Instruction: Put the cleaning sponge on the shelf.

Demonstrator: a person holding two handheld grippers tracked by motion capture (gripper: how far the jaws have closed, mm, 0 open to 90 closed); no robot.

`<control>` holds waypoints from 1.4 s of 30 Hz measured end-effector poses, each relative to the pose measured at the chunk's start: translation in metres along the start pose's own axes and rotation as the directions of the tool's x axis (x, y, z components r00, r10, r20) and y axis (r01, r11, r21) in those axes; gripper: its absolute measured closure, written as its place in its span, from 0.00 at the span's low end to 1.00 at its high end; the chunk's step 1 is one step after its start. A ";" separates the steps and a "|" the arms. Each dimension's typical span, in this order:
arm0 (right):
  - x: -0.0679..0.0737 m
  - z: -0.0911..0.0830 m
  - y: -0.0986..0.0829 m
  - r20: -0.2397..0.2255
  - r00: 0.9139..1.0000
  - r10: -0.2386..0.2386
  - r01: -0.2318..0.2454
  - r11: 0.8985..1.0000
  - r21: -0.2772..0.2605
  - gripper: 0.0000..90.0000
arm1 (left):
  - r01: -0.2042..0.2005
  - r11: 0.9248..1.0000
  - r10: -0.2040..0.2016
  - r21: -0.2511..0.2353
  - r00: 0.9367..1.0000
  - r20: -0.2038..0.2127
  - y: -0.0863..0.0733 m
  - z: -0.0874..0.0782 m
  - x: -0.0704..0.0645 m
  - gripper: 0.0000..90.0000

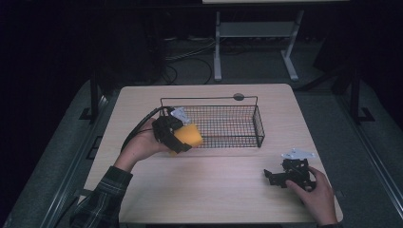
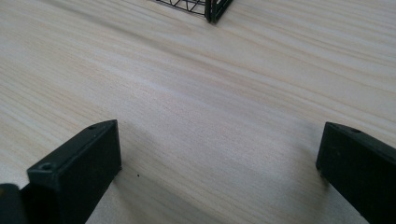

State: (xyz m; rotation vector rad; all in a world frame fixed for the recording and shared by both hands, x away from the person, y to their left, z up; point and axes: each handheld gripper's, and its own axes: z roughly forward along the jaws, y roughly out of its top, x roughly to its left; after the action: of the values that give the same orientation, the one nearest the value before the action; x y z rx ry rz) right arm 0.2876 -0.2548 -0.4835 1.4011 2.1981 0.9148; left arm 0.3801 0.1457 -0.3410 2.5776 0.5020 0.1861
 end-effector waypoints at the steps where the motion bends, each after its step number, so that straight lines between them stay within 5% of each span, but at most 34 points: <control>1: 0.000 0.000 0.000 -0.001 1.000 0.002 -0.002 1.000 -0.001 0.00 | 0.003 1.000 -0.004 -0.001 1.000 -0.003 0.000 0.000 0.004 0.25; 18: 0.000 0.000 0.000 0.000 1.000 -0.001 0.001 1.000 0.000 0.00 | 0.022 1.000 -0.022 -0.008 0.999 -0.037 0.006 0.001 0.040 0.25; 24: 0.000 0.000 0.000 0.000 1.000 0.000 0.000 1.000 0.000 0.00 | 0.000 1.000 0.000 -0.005 0.999 -0.048 0.006 0.004 0.051 0.25; 42: 0.000 0.000 0.000 0.000 1.000 -0.001 0.001 1.000 0.000 0.00 | -0.005 1.000 0.005 0.004 0.999 -0.053 0.001 0.027 0.081 0.25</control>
State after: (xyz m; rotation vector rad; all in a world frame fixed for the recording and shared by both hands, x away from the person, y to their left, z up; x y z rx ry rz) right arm 0.2877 -0.2549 -0.4837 1.4000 2.1980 0.9146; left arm 0.4610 0.1644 -0.3607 2.5839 0.5158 0.2553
